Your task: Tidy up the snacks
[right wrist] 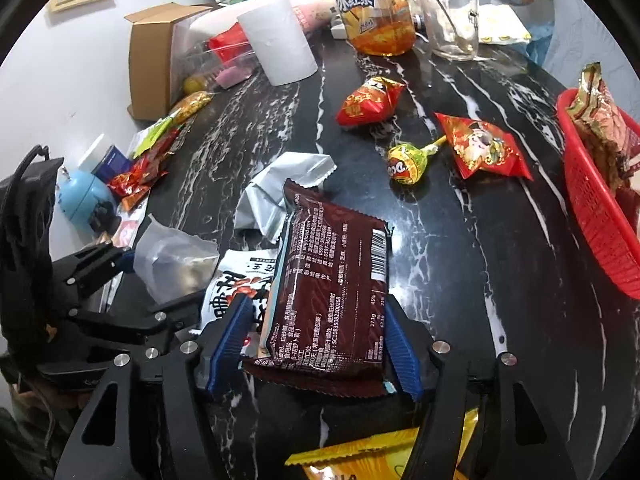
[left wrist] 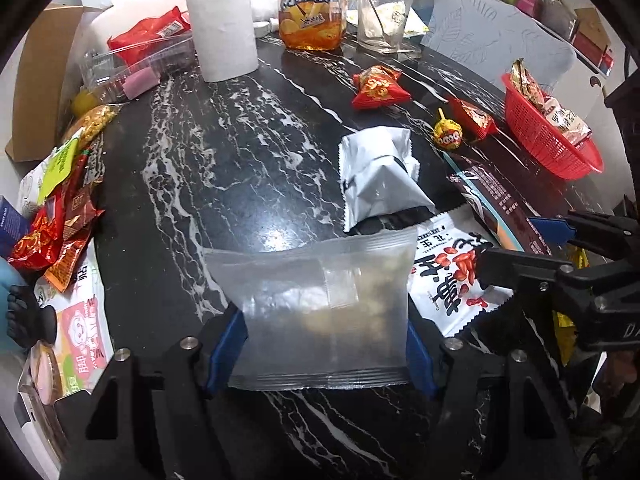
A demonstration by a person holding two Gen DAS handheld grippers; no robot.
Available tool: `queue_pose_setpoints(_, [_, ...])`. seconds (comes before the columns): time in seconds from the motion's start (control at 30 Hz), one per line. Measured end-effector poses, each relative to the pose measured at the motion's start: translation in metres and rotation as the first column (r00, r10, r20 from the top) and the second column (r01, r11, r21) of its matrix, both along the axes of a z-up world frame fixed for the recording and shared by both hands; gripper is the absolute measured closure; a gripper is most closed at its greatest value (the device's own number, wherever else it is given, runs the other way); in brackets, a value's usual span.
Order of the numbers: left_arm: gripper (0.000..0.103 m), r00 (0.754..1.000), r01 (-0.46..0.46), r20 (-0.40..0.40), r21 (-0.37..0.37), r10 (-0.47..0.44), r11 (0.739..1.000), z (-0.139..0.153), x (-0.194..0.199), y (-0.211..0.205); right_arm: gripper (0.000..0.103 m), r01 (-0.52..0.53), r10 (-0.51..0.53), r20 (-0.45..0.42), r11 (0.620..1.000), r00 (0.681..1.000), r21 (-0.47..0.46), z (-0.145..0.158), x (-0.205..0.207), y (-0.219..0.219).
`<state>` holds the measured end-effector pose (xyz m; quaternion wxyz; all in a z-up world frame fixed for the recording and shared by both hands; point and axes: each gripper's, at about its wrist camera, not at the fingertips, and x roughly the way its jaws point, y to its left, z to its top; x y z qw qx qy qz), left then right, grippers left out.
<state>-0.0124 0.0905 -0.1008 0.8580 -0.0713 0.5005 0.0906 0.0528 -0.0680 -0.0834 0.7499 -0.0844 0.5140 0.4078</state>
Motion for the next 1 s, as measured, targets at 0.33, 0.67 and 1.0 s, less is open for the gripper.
queue_pose_setpoints(0.33, [0.037,0.999,-0.02,0.025,-0.095,0.023,0.995,0.004,-0.004,0.009,0.047,0.034,-0.03,-0.074,0.998,0.997,0.052,0.0,0.012,-0.002])
queue_pose_setpoints(0.67, [0.037,0.998,-0.005,0.059,-0.112,0.012,0.994,0.016,-0.008,0.009,0.052,0.046,-0.045,-0.019,0.994,0.999,0.1,0.011,0.007,-0.006])
queue_pose_setpoints(1.0, [0.037,0.995,0.015,0.101,-0.12,-0.003,0.993,0.032,-0.012,0.004,0.052,0.019,-0.017,-0.019,0.992,1.0,0.124,0.019,-0.006,-0.007])
